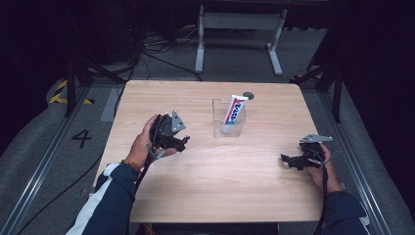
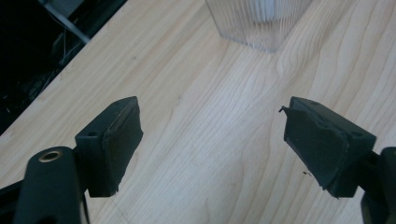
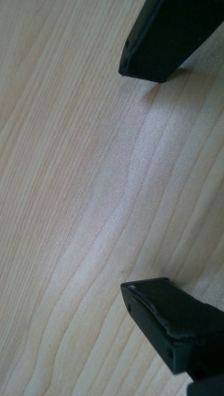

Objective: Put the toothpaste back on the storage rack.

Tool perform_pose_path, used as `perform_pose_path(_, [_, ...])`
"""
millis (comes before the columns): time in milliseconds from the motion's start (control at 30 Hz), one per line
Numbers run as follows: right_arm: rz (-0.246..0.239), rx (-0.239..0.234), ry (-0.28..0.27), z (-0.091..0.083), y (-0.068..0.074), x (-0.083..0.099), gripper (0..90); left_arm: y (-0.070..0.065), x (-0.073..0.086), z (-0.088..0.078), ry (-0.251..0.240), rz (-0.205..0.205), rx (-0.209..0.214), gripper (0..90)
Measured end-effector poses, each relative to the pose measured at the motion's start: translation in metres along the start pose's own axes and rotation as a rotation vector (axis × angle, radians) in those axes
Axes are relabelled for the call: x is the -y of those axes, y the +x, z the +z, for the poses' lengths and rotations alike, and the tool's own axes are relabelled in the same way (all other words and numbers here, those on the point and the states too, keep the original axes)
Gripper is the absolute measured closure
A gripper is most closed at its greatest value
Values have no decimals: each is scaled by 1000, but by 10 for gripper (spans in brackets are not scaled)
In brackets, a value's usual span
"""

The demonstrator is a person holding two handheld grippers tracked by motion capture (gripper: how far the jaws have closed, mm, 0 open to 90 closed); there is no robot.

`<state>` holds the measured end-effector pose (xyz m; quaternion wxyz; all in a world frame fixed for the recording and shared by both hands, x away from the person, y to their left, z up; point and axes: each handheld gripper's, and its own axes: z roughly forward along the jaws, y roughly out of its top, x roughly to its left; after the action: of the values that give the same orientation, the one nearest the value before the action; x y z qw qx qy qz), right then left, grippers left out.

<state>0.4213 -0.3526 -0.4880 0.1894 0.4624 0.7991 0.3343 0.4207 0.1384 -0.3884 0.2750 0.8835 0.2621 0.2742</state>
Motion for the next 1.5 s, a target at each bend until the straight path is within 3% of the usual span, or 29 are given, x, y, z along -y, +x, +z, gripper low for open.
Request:
perform_pose_path(1000, [2,-1,0,0,1,0,0,13,70,-16,116,-33,-70,202])
perform_pose_path(1500, [1,-2,0,0,1,0,0,14,113,-21,174,-65,-60,205])
